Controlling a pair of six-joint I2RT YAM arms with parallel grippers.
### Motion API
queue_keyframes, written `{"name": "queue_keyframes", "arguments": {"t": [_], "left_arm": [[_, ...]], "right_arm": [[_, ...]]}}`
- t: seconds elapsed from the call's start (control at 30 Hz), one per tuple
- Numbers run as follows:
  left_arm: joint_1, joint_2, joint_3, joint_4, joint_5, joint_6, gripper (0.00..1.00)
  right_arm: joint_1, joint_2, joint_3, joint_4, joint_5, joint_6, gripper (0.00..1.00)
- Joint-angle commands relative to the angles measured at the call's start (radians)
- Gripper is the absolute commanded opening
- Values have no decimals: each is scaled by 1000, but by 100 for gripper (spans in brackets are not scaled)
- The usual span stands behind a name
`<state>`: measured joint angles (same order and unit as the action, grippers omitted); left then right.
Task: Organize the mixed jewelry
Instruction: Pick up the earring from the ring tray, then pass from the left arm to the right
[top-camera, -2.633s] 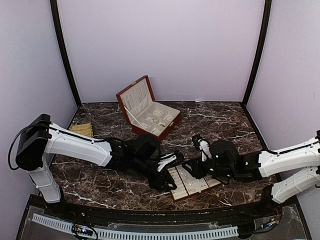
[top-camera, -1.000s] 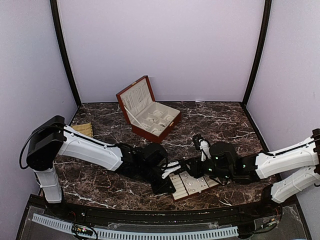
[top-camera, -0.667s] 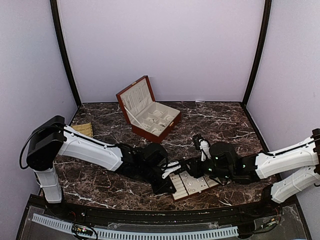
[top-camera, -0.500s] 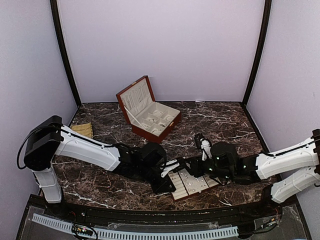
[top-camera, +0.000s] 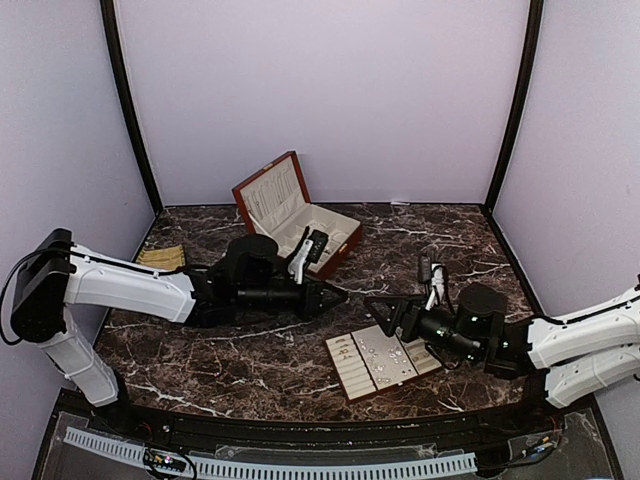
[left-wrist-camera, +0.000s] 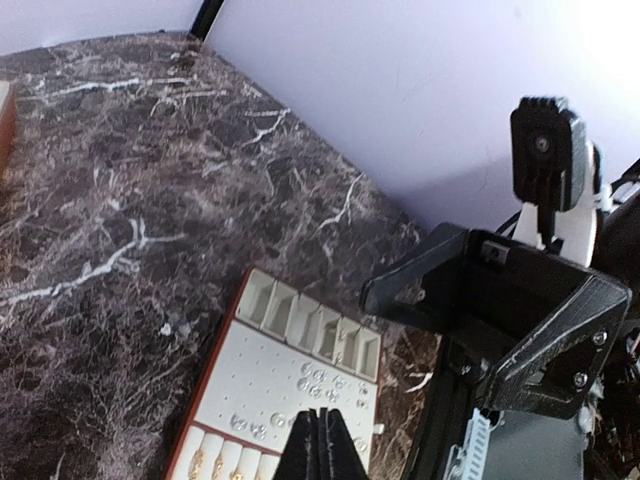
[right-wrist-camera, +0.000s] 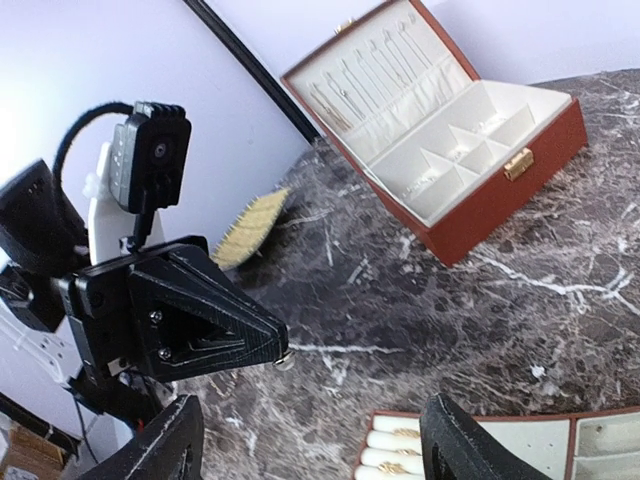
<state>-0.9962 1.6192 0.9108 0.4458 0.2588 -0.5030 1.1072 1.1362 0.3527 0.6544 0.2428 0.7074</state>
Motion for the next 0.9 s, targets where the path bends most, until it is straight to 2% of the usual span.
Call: {"name": "queue_keyframes", "arguments": {"t": [0.0, 0.1, 0.4, 0.53, 0.67, 0.87], "left_arm": [[10, -85, -33, 184, -23, -110, 0], [14, -102, -42, 233, 14, -150, 0], [14, -110, -80, 371, 76, -224, 0], [14, -114, -108, 455, 109, -246, 0], [13, -127, -115, 467, 119, -255, 0], [14, -129, -121, 491, 143, -286, 0]], "right_arm": [[0, -8, -15, 275, -31, 19, 77], [0, 12, 21, 299, -95, 5, 76], [9, 74, 86, 384, -231, 7, 66], [10, 100, 91, 407, -218, 18, 58], [8, 126, 99, 420, -183, 26, 50], [2, 195, 106, 550, -208, 49, 41]]}}
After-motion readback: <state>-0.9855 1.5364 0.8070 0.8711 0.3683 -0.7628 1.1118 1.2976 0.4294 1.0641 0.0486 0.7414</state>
